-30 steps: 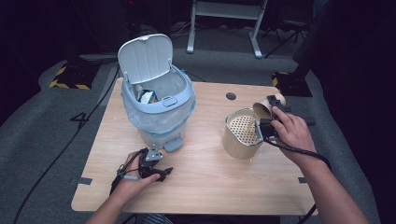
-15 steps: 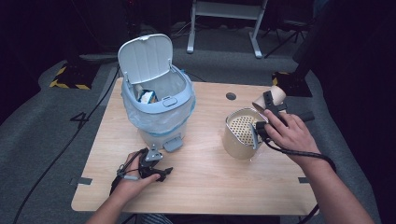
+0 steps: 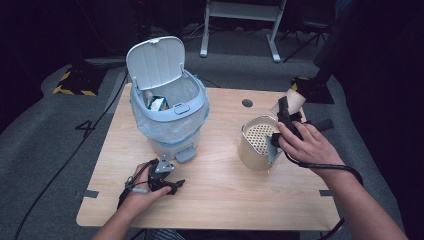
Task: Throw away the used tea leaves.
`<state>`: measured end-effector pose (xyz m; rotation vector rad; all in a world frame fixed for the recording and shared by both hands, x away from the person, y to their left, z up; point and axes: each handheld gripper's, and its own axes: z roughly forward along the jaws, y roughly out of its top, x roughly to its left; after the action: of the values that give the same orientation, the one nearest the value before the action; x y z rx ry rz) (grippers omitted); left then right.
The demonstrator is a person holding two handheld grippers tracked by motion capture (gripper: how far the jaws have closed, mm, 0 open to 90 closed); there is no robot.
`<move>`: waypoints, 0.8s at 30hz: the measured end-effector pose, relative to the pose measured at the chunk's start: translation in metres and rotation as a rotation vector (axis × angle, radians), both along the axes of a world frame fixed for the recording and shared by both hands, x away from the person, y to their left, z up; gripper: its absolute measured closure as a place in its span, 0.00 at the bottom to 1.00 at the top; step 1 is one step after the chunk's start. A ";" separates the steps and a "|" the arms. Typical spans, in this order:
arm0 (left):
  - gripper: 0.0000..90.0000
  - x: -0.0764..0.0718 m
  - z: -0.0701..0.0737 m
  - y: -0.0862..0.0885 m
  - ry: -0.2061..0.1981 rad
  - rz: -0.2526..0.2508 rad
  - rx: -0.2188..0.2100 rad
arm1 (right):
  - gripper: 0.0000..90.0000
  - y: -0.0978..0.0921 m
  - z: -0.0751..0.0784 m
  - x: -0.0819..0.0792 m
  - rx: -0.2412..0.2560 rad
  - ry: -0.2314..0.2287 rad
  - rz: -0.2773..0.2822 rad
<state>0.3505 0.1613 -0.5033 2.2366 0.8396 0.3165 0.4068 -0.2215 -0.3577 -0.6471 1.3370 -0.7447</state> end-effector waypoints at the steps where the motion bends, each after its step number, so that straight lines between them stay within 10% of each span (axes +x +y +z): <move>1: 0.29 0.000 0.000 0.000 0.000 0.000 0.000 | 0.38 0.001 0.000 0.000 -0.012 -0.005 -0.001; 21: 0.29 0.000 0.000 0.000 -0.001 0.000 0.001 | 0.39 0.005 0.002 -0.003 -0.107 -0.068 -0.021; 24: 0.29 0.000 0.000 0.000 0.000 0.000 0.001 | 0.39 0.010 -0.014 -0.003 -0.237 -0.020 -0.018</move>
<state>0.3504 0.1613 -0.5032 2.2372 0.8391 0.3173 0.4037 -0.2117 -0.3721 -0.8137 1.2476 -0.9303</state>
